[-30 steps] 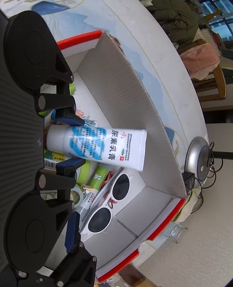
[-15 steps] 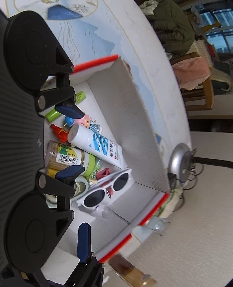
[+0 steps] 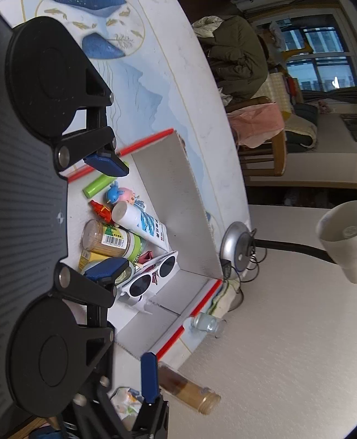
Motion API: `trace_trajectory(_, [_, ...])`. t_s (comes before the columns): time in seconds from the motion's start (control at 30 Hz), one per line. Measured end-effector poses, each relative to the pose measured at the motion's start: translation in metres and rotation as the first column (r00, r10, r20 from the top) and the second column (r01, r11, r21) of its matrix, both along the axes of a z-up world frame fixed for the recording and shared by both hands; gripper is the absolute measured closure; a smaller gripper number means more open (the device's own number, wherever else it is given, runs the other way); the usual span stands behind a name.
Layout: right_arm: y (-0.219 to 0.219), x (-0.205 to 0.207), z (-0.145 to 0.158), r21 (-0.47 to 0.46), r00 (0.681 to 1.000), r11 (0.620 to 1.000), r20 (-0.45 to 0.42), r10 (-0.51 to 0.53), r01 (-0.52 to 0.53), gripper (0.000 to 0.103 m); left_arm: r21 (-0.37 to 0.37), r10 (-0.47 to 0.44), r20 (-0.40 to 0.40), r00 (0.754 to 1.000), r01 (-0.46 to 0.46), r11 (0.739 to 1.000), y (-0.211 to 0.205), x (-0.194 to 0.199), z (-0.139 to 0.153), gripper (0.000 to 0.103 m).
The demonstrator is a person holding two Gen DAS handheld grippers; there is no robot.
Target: Organize rigid objects
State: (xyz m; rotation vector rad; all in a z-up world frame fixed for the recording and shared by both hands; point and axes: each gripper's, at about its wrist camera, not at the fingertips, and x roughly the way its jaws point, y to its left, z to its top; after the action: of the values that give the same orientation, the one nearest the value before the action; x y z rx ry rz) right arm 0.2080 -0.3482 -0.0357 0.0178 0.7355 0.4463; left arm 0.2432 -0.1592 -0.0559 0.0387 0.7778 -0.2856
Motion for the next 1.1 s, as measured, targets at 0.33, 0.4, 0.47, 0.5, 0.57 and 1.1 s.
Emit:
trace_trajectory(0.33, [-0.011, -0.035, 0.021, 0.084, 0.994, 0.995, 0.085, -0.066, 0.059, 0.000, -0.074, -0.008, 0.053, 0.999, 0.012, 0.997, 0.028, -0.044, 0.017, 0.018])
trace_trajectory(0.4, [-0.010, -0.040, 0.024, 0.093, 0.993, 0.994, 0.090, -0.069, 0.061, 0.000, -0.075, -0.010, 0.049, 0.999, 0.014, 0.997, 0.030, -0.048, 0.017, 0.010])
trace_trajectory(0.47, [-0.009, -0.046, 0.027, 0.103, 0.992, 0.992, 0.098, -0.078, 0.068, 0.000, -0.085, -0.019, 0.055, 0.998, 0.023, 0.996, 0.033, -0.055, 0.018, 0.000])
trace_trajectory(0.5, [-0.009, -0.048, 0.028, 0.109, 0.991, 0.991, 0.100, -0.084, 0.073, 0.000, -0.094, -0.020, 0.056, 0.998, 0.025, 0.995, 0.035, -0.058, 0.019, 0.000])
trace_trajectory(0.57, [-0.008, -0.053, 0.029, 0.120, 0.990, 0.989, 0.098, -0.097, 0.085, 0.000, -0.112, -0.024, 0.056, 0.998, 0.030, 0.993, 0.039, -0.063, 0.019, 0.000])
trace_trajectory(1.1, [-0.001, -0.069, 0.035, 0.156, 0.987, 0.981, 0.100, -0.129, 0.113, 0.000, -0.093, -0.028, 0.105, 0.994, 0.038, 0.995, 0.043, -0.090, 0.026, 0.000])
